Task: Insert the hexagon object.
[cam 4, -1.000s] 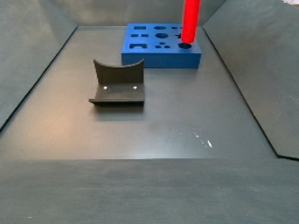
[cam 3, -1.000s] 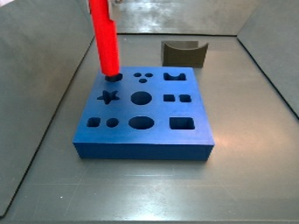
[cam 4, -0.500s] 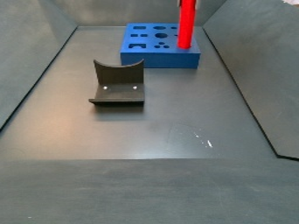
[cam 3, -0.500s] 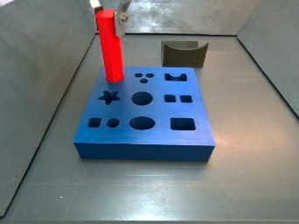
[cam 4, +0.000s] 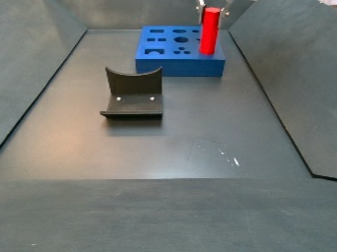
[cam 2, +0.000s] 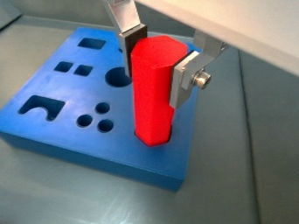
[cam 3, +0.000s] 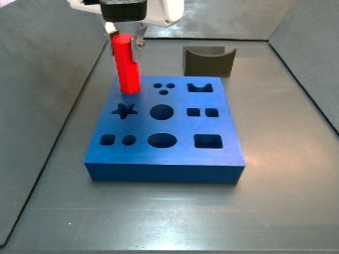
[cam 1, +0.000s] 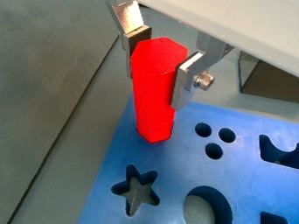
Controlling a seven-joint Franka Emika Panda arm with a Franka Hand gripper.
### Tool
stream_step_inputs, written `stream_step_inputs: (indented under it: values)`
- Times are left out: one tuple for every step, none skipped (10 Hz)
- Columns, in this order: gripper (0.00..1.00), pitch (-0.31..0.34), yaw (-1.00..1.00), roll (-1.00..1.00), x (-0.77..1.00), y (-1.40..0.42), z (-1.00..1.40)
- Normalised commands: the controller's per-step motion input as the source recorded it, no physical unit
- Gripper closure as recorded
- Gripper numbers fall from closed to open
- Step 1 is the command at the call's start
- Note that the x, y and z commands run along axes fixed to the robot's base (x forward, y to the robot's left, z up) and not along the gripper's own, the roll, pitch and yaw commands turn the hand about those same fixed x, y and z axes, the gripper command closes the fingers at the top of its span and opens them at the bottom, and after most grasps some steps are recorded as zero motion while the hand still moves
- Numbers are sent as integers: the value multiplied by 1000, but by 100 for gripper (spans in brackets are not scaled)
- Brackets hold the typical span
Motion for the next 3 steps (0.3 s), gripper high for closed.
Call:
stream_step_inputs:
  values:
    - [100,-231,91,-63,-77,-109,-194]
    - [100,-149,23,-93,-74,0,-129]
    - [100,0,0,0,0,0,0]
